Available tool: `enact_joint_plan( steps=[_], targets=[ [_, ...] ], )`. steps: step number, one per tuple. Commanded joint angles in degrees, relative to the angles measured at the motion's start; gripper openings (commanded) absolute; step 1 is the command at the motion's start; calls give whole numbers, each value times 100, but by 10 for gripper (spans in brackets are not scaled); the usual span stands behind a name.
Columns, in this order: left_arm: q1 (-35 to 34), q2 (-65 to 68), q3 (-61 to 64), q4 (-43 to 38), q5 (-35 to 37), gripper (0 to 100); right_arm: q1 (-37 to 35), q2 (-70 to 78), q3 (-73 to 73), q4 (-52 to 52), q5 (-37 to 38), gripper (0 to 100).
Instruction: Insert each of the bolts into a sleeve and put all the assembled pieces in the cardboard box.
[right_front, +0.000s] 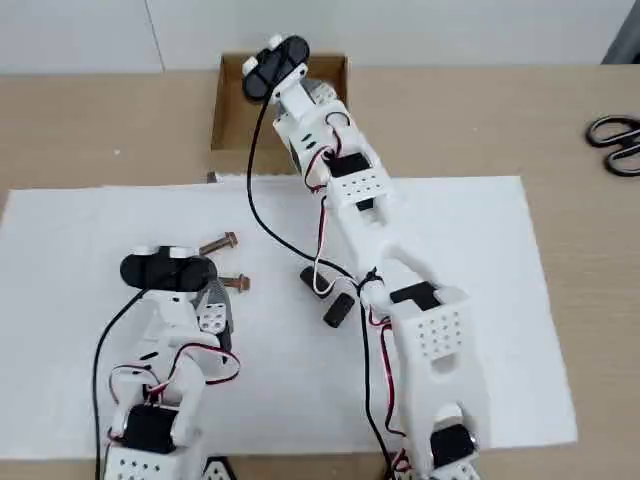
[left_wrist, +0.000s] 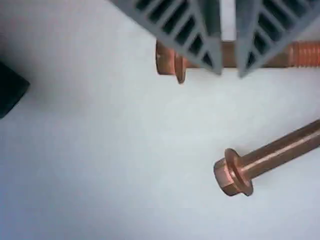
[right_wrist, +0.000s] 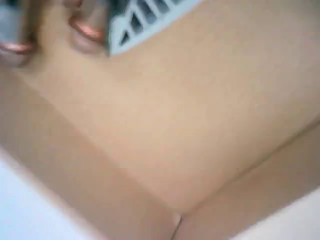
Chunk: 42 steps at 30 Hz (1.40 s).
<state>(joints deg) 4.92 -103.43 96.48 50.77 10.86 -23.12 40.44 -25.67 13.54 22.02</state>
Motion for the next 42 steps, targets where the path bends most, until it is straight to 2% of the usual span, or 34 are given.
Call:
enact_joint_plan(
  steps=[1, 7, 11, 16, 25, 28, 35, 42],
  targets=[
    [-70, -53, -22, -44, -9, 6, -171, -963, -360, 927, 44, 15],
    [-141, -53, -22, -44, -9, 6, -207, -2018, -360, 3081, 44, 4],
    [-668, -53, -22, -70, -123, 8, -154, -2730, -360, 4259, 44, 4],
    [-738, -53, -22, -35, -1187, 7, -163, -3310, -360, 5622, 44, 4],
    [-738, -53, -22, -35, -1169, 7, -171, -3714, -343, 8066, -132, 8],
    [-738, -53, -22, -35, -1169, 7, -110, -3705, -158, 8242, -554, 9],
    [-738, -53, -22, -35, -1169, 7, -154, -3662, 818, 8145, -510, 100],
    [-738, -53, -22, -26, -1169, 7, -541, -3670, 1477, 7978, -510, 111]
  ],
)
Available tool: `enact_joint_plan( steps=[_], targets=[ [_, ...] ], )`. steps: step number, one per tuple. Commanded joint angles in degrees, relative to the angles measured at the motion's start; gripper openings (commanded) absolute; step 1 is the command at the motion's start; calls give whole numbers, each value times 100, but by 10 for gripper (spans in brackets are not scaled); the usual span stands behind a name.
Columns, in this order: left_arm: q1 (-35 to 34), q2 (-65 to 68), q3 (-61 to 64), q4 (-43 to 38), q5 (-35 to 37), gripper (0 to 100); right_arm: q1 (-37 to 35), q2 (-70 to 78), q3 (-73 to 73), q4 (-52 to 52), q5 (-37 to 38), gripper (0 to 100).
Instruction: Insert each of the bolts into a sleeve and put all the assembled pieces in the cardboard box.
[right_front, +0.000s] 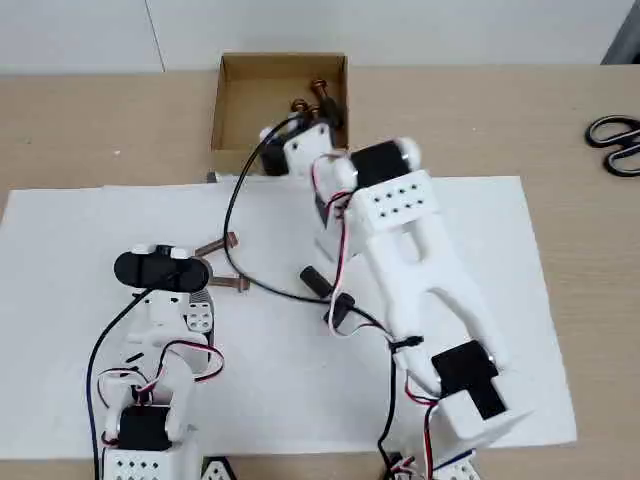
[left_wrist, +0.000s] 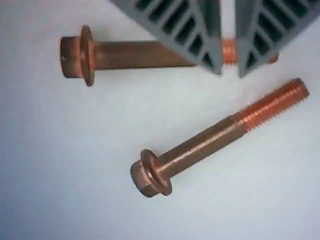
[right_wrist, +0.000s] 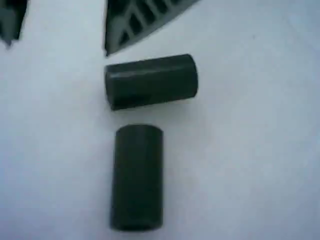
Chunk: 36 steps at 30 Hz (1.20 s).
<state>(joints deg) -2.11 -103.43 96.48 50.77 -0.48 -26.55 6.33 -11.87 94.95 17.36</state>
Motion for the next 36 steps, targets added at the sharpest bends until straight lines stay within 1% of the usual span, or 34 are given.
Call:
enact_joint_plan(
  steps=[1, 6, 14, 20, 26, 28, 33, 36],
  targets=[
    [-35, -53, -22, -26, -35, 7, -277, -268, 149, -224, -44, 111],
    [-35, -53, -22, -26, -35, 7, -549, -251, 651, -840, -44, 112],
    [-35, -53, -22, -26, -35, 7, -646, -251, 1873, -1833, -53, 112],
    [-35, -53, -22, -26, -35, 7, -673, -251, 2418, -2387, -53, 112],
    [-35, -53, -22, -26, -35, 7, -673, -242, 2479, -2712, -26, 112],
    [-35, -53, -22, -26, -35, 7, -673, -242, 2470, -2721, 88, 117],
    [-35, -53, -22, -26, -35, 7, -664, -75, 2453, -2703, 132, 180],
    [-35, -53, -22, -26, -35, 7, -664, 207, 2444, -2738, 132, 158]
  ],
)
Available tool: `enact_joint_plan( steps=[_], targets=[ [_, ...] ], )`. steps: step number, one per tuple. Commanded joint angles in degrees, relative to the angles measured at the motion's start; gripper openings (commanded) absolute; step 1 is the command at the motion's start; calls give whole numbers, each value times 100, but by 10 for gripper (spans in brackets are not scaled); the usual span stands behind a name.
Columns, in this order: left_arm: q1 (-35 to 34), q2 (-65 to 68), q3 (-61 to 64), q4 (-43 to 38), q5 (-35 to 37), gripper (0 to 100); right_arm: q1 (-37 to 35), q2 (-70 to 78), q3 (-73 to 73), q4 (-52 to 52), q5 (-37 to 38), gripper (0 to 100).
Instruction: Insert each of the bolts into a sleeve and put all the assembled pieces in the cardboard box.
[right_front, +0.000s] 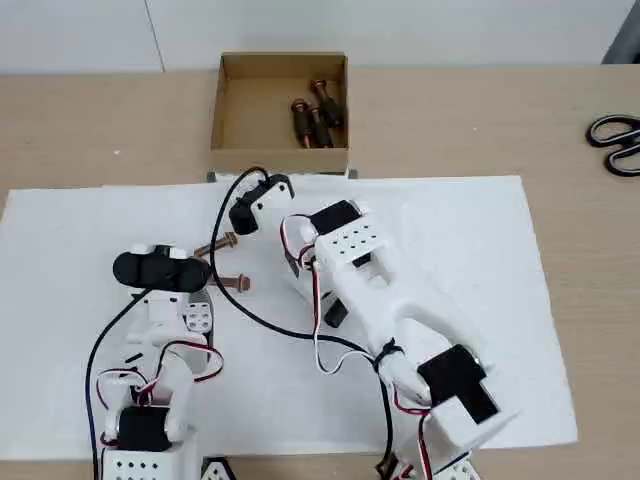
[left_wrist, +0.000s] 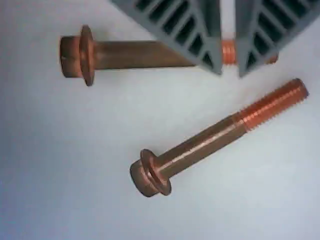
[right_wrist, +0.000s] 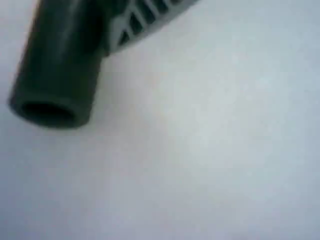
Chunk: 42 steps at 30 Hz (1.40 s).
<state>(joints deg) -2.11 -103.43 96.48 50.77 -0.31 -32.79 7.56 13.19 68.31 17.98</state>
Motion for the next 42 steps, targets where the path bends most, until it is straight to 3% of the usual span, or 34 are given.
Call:
enact_joint_plan(
  steps=[1, 11, 17, 34, 42],
  targets=[
    [-35, -53, -22, -26, -53, 7, -40, 163, -62, -84, 62, 151],
    [-35, -53, -22, -26, -53, 7, -40, 593, -70, -330, 9, 134],
    [-35, -53, -22, -26, -53, 7, -31, 558, -237, -303, 35, 6],
    [-35, -53, -22, -35, -53, 7, 40, 549, -3903, 2844, 26, 6],
    [-35, -53, -22, -35, -53, 7, 567, -13, -4352, 3134, -158, 3]
  ],
)
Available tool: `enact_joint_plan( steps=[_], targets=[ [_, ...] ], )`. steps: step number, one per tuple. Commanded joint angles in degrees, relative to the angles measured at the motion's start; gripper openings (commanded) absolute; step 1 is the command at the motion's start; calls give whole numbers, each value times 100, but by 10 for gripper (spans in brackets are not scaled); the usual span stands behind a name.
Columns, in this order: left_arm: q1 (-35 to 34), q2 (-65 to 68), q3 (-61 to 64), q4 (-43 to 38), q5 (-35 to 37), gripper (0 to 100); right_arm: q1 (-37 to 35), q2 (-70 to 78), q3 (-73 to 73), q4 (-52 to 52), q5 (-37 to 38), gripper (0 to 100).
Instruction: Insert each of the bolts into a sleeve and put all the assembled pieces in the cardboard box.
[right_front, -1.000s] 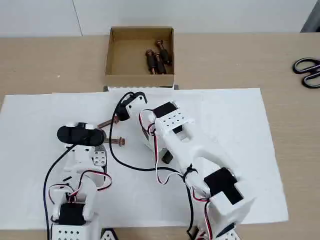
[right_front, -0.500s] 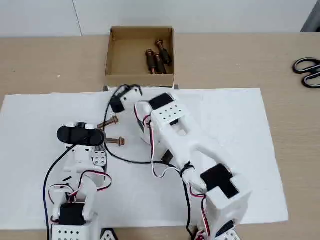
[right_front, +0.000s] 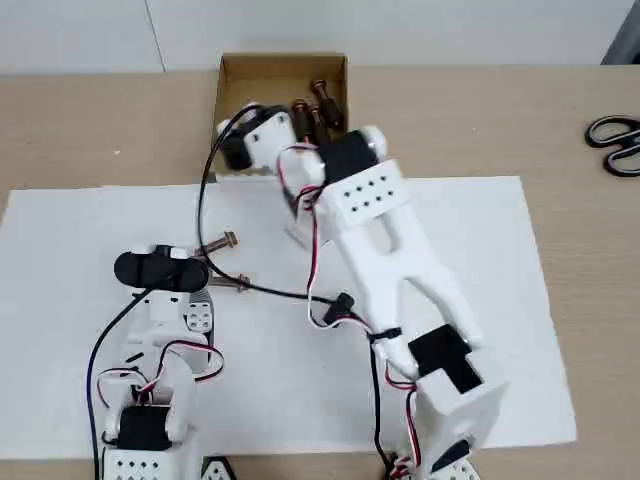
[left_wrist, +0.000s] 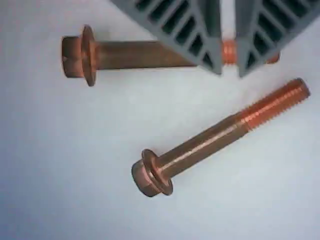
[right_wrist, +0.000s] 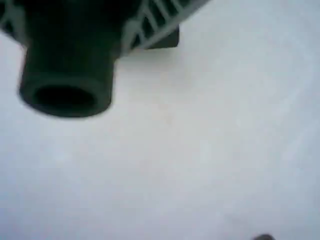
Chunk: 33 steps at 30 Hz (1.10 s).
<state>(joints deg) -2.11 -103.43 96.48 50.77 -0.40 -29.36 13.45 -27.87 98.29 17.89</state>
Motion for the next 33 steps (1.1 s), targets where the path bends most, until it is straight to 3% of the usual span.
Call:
enact_joint_plan(
  steps=[1, 7, 14, 20, 24, 30, 33],
  targets=[
    [-35, -53, -22, -35, -44, 7, 312, -804, -193, 127, -176, 3],
    [-44, -35, -48, 53, -44, 8, 840, -2079, 527, 136, -176, 3],
    [-44, -26, -549, 914, -316, 11, 1473, -3996, 2681, 110, -132, 3],
    [-9, 158, -1516, 1169, -686, 11, 2000, -5253, 4264, 84, 202, 3],
    [-18, 1257, -2387, 1407, -686, 11, 2185, -5631, 4756, 84, 202, 3],
    [-9, 4009, -4514, 1415, -712, 11, 2510, -5710, 4818, 84, 202, 3],
    [-9, 5512, -5569, 1486, -1108, 11, 2624, -5736, 4826, 84, 202, 3]
  ],
)
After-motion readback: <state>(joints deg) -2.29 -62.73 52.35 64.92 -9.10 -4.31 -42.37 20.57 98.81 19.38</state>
